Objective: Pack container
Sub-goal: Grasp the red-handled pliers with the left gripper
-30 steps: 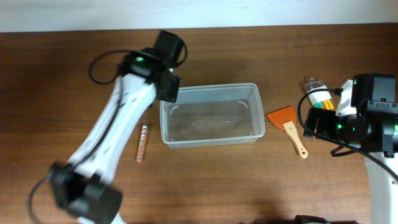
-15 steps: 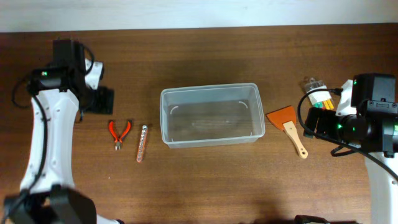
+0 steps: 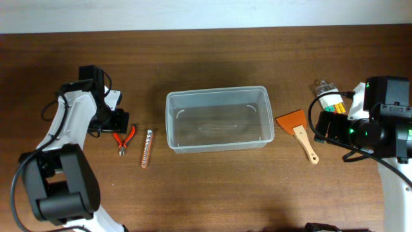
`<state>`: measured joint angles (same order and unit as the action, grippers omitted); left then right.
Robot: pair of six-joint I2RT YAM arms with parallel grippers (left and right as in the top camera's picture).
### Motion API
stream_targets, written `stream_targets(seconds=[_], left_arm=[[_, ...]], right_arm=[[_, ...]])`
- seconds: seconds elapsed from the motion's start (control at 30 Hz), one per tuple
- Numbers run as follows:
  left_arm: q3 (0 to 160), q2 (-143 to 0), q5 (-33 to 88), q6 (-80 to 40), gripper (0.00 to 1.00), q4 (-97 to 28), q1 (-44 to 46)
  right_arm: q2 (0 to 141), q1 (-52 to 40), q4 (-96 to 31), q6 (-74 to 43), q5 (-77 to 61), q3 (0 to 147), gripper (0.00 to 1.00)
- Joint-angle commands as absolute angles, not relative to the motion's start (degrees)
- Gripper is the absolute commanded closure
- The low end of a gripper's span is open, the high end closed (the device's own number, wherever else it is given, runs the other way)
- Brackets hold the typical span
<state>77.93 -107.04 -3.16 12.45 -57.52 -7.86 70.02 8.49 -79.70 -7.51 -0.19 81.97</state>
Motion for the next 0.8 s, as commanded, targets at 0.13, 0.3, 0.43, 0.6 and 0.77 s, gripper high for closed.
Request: stream_targets(seconds=[0.13, 0.3, 0.43, 0.6, 0.77], left_arm=[[77.8, -113.5, -2.7, 7.9, 0.21, -54.2, -8.3], [77.8, -115.9, -2.7, 4.2, 0.21, -53.1, -9.9], [77.3, -116.6, -2.7, 4.3, 0.21, -53.7, -10.4], [73.9, -116.6, -2.7, 4.1, 0.23, -52.7, -10.4], [71.3, -116.6, -2.7, 4.1, 0.48, -51.8, -10.4]], right_arm=[[69.8, 8.7, -79.6, -7.8, 0.5, 82.8, 0.01], [69.8, 8.7, -79.7, -7.8, 0.5, 82.8, 0.01], [69.8, 8.7, -79.7, -7.8, 0.5, 82.8, 0.01], [69.8, 8.7, -79.7, -7.8, 0.5, 82.8, 0.01], [69.8, 8.7, -79.7, -7.8, 0.5, 82.8, 0.01]])
